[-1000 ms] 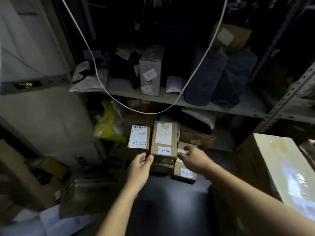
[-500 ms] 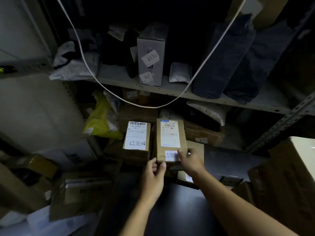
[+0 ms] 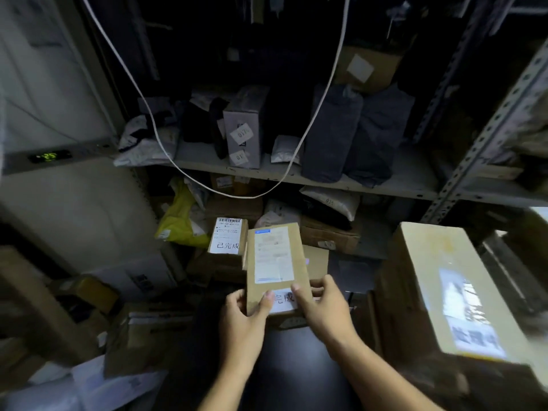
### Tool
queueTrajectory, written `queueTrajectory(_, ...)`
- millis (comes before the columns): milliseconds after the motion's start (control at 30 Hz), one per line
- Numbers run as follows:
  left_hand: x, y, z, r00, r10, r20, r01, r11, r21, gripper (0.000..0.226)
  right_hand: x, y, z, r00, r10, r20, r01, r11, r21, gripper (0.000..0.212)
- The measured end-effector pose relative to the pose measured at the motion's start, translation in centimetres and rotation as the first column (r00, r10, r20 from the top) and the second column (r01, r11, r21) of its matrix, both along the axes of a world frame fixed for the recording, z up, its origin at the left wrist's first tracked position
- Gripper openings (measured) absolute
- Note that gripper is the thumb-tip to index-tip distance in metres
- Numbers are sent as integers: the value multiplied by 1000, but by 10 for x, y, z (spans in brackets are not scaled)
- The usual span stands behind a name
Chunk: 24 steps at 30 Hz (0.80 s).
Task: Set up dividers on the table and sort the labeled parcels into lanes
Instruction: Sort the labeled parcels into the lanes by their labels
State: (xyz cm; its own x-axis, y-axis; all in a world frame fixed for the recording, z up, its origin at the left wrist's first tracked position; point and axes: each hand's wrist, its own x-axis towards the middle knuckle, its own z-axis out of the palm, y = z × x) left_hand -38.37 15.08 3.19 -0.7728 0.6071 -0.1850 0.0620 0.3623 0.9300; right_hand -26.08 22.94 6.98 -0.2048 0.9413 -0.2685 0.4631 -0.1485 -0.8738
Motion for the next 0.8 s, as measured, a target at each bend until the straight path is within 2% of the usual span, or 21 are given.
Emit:
queueTrajectory(167, 36, -59, 37, 991, 3, -136, -2, 1000, 10, 31, 46, -50, 42, 989, 147, 18, -148, 985, 91, 30)
queueTrajectory(333, 90, -105, 97, 973, 66, -223, -45, 994, 99, 39, 101, -85, 90, 968, 250, -5, -247, 958, 147, 31)
queueTrajectory(467, 134, -128, 150, 952, 66, -300, -5, 980, 199, 40, 148, -104, 144, 956, 295, -3, -286, 931, 227, 33)
queueTrajectory(567, 166, -134, 189, 950, 54, -307, 44, 952, 304, 34, 185, -110, 186, 951, 308, -4, -296, 916, 272, 35)
queueTrajectory(800, 243, -100, 255, 955, -146, -258, 249, 865, 435, 62, 279, -105, 266, 961, 274, -15, -250, 897, 365, 41)
